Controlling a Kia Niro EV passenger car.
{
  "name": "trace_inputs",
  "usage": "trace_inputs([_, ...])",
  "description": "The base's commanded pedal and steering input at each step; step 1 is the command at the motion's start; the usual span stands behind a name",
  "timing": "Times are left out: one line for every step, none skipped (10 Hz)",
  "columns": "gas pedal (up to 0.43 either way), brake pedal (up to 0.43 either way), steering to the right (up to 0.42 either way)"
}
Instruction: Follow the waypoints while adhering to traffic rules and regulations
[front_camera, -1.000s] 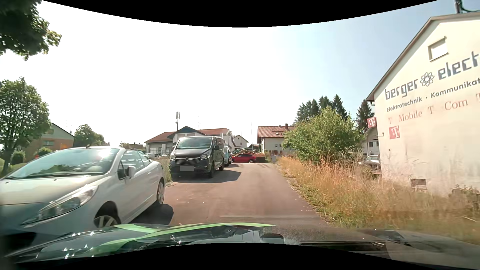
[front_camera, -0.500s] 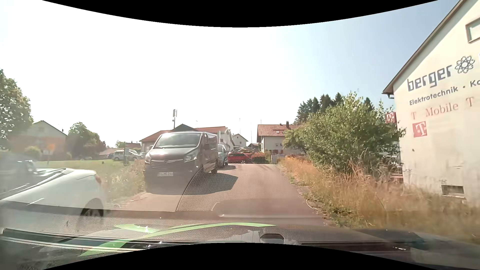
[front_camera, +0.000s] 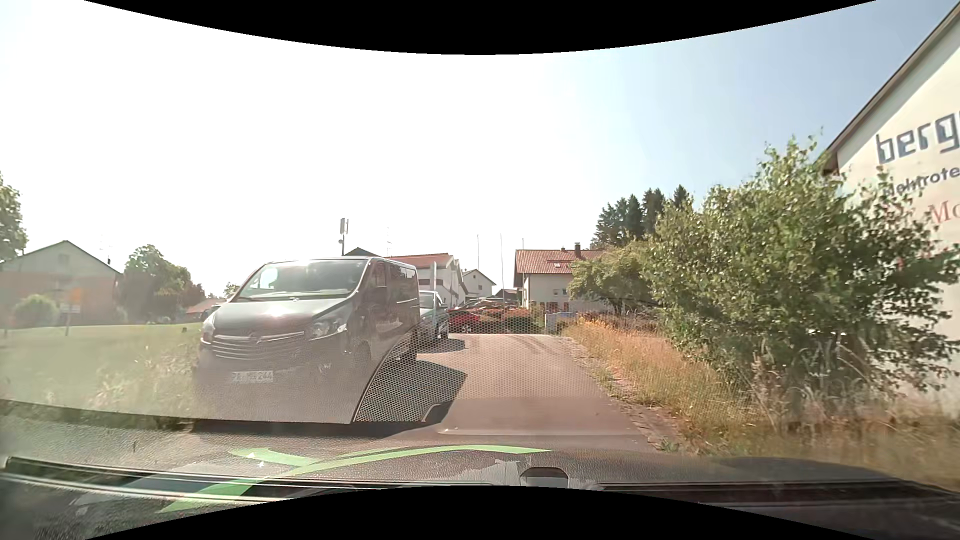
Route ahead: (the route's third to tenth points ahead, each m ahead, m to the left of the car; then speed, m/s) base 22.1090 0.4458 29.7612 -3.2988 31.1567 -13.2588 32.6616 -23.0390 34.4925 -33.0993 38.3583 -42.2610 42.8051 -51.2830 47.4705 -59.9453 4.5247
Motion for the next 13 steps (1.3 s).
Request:
trace_inputs([0.209, 0.0, -0.004])
trace_inputs([0.169, 0.0, -0.004])
trace_inputs([0.15, 0.0, -0.004])
trace_inputs([0.15, 0.0, -0.004])
trace_inputs([0.15, 0.0, -0.004])
trace_inputs([0.15, 0.0, -0.004])
trace_inputs([0.15, 0.0, -0.005])
trace_inputs([0.15, 0.0, -0.005])
trace_inputs([0.157, 0.0, -0.007])
trace_inputs([0.157, 0.0, -0.007])
trace_inputs([0.169, 0.0, -0.008])
trace_inputs([0.169, 0.0, -0.008])
trace_inputs([0.169, 0.0, -0.008])
